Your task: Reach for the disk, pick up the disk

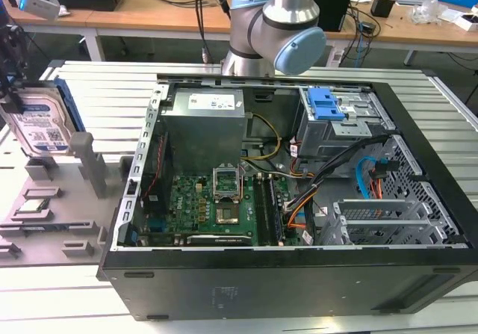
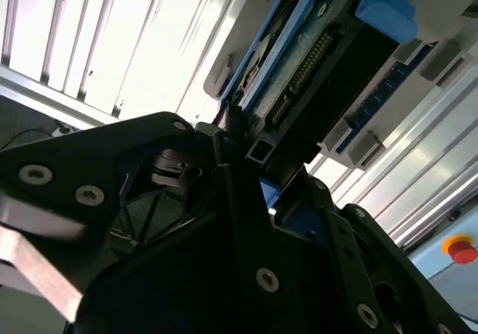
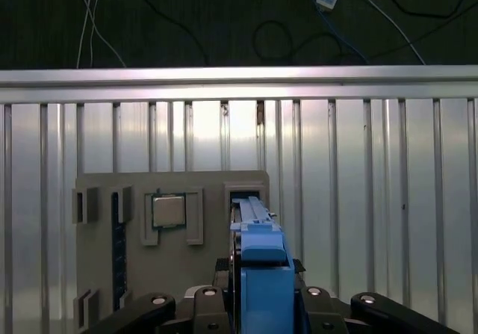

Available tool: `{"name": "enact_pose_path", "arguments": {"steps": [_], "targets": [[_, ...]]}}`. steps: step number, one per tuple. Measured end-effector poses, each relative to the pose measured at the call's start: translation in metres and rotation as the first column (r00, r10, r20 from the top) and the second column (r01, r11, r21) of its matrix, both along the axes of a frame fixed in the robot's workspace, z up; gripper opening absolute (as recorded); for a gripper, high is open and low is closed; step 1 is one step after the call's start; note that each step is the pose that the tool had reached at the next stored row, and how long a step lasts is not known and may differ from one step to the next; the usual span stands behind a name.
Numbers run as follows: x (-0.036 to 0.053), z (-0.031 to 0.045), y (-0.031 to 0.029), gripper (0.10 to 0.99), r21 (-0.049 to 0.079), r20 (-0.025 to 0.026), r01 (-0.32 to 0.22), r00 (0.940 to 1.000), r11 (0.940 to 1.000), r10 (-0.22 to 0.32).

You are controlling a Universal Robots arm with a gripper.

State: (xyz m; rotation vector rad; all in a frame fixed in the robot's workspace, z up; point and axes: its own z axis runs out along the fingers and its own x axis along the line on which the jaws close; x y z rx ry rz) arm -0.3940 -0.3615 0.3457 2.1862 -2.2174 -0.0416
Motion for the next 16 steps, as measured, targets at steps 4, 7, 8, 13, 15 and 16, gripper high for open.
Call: {"name": "enact_pose_path", "arguments": {"steps": [4,7,8,13,15,16], "targets": [[0.0001,0.0151,0.0003,0.369,0.0,0.0,0.0,1.0,1.0,0.0],[0.0002,0.0245,0.0005,0.369,0.0,0.0,0.0,1.0,1.0,0.0],[0.0002,0.0265,0.0006,0.369,0.0,0.0001,0.0,1.0,1.0,0.0],[0.0002,0.0382,0.0009,0.369,0.0,0.0,0.0,1.0,1.0,0.0],[0.0002,0.0455,0.0012,0.369,0.0,0.0001,0.0,1.0,1.0,0.0],[0.0002,0.048,0.0013,0.369,0.0,0.0,0.0,1.0,1.0,0.0]]}}
